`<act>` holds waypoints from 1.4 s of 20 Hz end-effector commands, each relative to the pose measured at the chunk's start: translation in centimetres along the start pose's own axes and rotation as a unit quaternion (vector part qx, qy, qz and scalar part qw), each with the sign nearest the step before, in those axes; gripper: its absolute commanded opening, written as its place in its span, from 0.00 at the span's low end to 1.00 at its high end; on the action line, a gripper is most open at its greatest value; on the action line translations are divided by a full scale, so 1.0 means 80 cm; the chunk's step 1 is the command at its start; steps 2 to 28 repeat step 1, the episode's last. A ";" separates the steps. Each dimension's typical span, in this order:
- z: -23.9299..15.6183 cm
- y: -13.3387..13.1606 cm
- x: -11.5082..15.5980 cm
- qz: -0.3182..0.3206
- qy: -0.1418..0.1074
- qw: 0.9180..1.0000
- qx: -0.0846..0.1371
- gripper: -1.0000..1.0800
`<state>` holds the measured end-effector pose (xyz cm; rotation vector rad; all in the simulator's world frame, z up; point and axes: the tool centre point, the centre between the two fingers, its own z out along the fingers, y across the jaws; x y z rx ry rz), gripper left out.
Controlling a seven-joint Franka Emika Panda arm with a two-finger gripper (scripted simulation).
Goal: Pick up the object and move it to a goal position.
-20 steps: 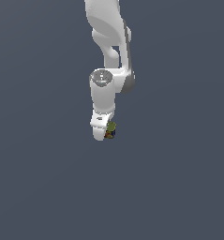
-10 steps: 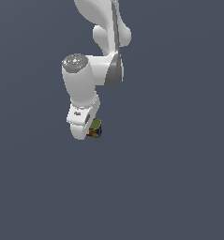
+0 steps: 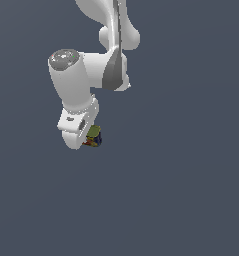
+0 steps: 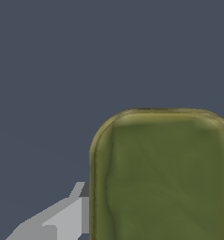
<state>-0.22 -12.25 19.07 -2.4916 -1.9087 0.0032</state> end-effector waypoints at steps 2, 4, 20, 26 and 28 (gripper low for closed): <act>-0.003 0.003 0.000 -0.001 0.000 1.000 -0.002 0.00; -0.003 0.003 0.000 -0.001 0.000 1.000 -0.002 0.00; -0.003 0.003 0.000 -0.001 0.000 1.000 -0.002 0.00; -0.003 0.003 0.000 -0.001 0.000 1.000 -0.002 0.00; -0.003 0.003 0.000 -0.001 0.000 1.000 -0.002 0.00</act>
